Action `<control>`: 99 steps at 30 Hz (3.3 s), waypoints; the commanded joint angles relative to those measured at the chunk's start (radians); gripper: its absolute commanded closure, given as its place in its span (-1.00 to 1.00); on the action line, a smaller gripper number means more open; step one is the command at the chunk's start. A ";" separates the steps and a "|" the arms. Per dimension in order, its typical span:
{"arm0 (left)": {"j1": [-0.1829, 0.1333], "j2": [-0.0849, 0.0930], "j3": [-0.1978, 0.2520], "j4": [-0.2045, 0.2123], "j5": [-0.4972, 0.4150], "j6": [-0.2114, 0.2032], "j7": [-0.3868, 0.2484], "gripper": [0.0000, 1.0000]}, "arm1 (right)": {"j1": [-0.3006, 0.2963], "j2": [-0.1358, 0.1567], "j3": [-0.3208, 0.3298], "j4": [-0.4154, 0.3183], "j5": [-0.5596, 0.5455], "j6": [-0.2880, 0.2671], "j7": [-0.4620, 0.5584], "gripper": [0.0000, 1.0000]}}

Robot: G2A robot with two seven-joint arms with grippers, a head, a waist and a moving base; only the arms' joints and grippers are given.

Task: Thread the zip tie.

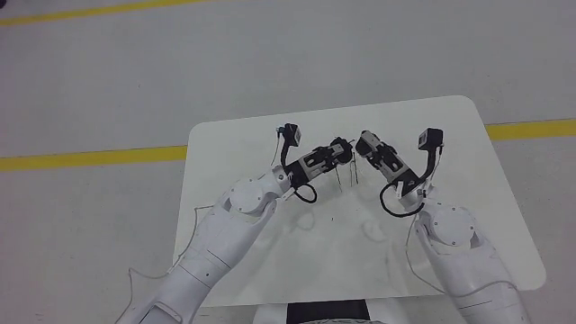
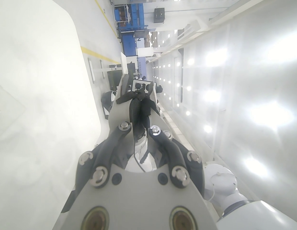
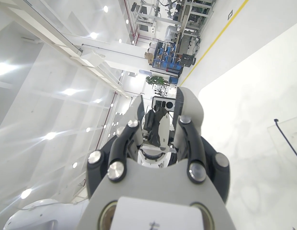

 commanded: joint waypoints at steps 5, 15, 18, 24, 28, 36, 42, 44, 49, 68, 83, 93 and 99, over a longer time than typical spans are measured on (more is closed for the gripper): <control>0.016 0.009 -0.028 -0.013 0.013 -0.022 -0.003 1.00 | -0.007 0.004 0.049 0.032 0.065 0.000 0.024 -1.00; 0.059 0.025 -0.073 -0.053 0.033 -0.038 -0.052 1.00 | -0.010 0.014 0.105 0.081 0.143 0.005 0.112 -1.00; 0.059 0.025 -0.073 -0.053 0.033 -0.038 -0.052 1.00 | -0.010 0.014 0.105 0.081 0.143 0.005 0.112 -1.00; 0.068 0.025 -0.087 -0.023 0.004 -0.038 -0.024 1.00 | -0.010 0.014 0.105 0.081 0.143 0.005 0.112 -1.00; 0.084 0.030 -0.147 0.007 -0.029 -0.038 -0.081 1.00 | -0.010 0.014 0.101 0.081 0.134 0.014 0.118 -1.00; 0.156 0.019 -0.298 -0.013 -0.021 -0.038 -0.228 1.00 | 0.080 0.033 0.081 0.126 0.066 0.103 0.314 -1.00; 0.188 -0.013 -0.400 -0.010 -0.025 -0.038 -0.296 1.00 | 0.152 0.051 0.053 0.158 -0.011 0.122 0.533 -1.00; 0.190 -0.020 -0.413 -0.008 -0.017 -0.038 -0.309 1.00 | 0.158 0.057 0.049 0.159 -0.035 0.126 0.597 -1.00; 0.190 -0.020 -0.413 -0.008 -0.017 -0.038 -0.309 1.00 | 0.158 0.057 0.049 0.159 -0.035 0.126 0.597 -1.00; 0.202 -0.010 -0.404 0.022 0.053 -0.038 -0.279 1.00 | 0.301 0.087 -0.087 0.064 -0.537 0.284 0.712 -1.00; 0.200 -0.007 -0.364 0.013 0.102 -0.033 -0.274 1.00 | 0.354 0.097 -0.141 0.038 -0.679 0.363 0.793 -1.00; 0.191 -0.007 -0.315 0.059 0.112 -0.035 -0.229 1.00 | 0.401 0.095 -0.185 0.076 -0.675 0.394 0.853 -1.00; 0.191 -0.007 -0.315 0.059 0.112 -0.035 -0.229 1.00 | 0.394 0.094 -0.198 0.081 -0.682 0.376 0.815 -1.00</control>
